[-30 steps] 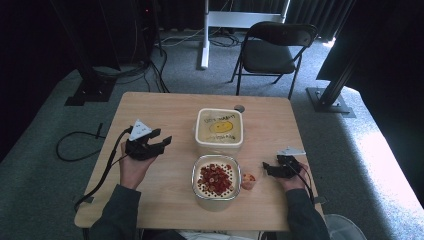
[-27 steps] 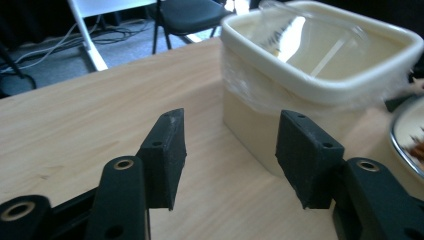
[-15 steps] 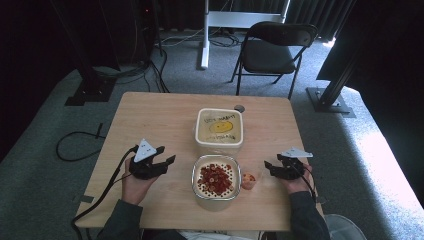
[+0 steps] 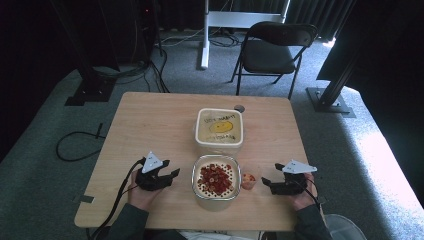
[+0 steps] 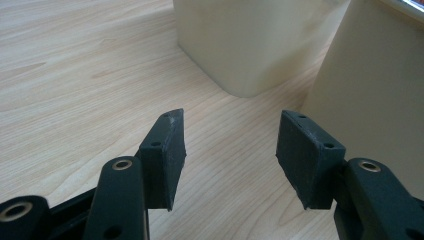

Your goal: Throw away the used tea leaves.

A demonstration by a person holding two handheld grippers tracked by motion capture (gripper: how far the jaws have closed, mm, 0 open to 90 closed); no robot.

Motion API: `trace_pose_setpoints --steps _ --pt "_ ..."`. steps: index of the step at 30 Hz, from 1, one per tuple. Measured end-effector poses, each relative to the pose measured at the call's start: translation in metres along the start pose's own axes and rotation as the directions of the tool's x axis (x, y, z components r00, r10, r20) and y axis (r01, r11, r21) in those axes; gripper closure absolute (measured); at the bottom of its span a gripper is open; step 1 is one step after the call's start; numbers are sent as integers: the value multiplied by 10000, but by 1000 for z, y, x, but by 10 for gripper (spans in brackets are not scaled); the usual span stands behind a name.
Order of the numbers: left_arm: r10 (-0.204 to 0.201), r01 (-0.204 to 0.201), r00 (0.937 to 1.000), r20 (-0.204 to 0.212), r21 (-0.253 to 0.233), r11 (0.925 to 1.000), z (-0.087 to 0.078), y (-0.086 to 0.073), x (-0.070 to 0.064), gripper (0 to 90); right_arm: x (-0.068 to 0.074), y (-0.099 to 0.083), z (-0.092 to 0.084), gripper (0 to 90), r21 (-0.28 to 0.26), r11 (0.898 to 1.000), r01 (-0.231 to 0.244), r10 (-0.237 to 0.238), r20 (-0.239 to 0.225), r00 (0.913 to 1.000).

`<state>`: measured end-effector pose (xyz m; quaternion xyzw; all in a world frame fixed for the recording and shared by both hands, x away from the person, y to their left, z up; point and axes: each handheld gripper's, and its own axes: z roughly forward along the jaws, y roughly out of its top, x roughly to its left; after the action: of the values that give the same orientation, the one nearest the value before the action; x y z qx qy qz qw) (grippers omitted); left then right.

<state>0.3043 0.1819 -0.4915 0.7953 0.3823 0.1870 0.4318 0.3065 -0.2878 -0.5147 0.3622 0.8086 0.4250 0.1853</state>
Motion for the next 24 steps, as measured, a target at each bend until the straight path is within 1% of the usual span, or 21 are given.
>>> trace_pose_setpoints --steps 2,4,5,7,9,10,11,13,14,20,21,22,24 --pt "-27 27 10000 -20 -17 10000 0 -1 0 458 4 -2 -1 166 -101 9999 140 -143 -306 9994" --pt "-27 27 10000 -28 5 10000 0 -1 1 458 5 -3 -2 151 -183 9997 162 -170 -399 9991" --pt "-22 22 10000 -28 16 10000 1 -2 1 458 6 -4 -3 151 -300 9994 150 -168 -623 9979" --pt "58 -57 10000 -10 110 9999 2 -3 -1 458 9 -5 -3 148 -589 9983 -26 -42 -1142 9935" --pt "86 -86 10000 16 138 9999 3 -3 -1 458 9 -5 -2 148 -598 9982 -49 -23 -1209 9927" --pt "114 -114 9999 38 154 9998 4 -3 -3 458 11 -4 4 149 -537 9985 -75 -5 -1468 9892" --pt "202 -203 9998 77 191 9996 6 -2 -5 458 12 -4 6 150 -507 9987 -59 -19 -1537 9881" --pt "202 -203 9998 77 191 9996 6 -2 -5 458 13 -3 8 150 -504 9987 -33 -49 -1626 9867" --pt "359 -363 9993 123 284 9989 8 -2 -8 458 17 0 12 151 -565 9984 14 -119 -1864 9824" --pt "411 -420 9989 239 392 9983 13 -3 -12 458 24 6 20 137 -897 9959 83 -268 -2074 9779" --pt "432 -442 9987 264 406 9982 14 -3 -12 458 25 7 21 132 -958 9953 114 -322 -2188 9752" --pt "442 -454 9986 283 426 9981 14 -3 -13 458 26 9 23 133 -1026 9946 175 -394 -2155 9757" --pt "456 -469 9985 312 422 9980 14 -3 -14 459 28 12 26 132 -1168 9928 255 -513 -2235 9734"
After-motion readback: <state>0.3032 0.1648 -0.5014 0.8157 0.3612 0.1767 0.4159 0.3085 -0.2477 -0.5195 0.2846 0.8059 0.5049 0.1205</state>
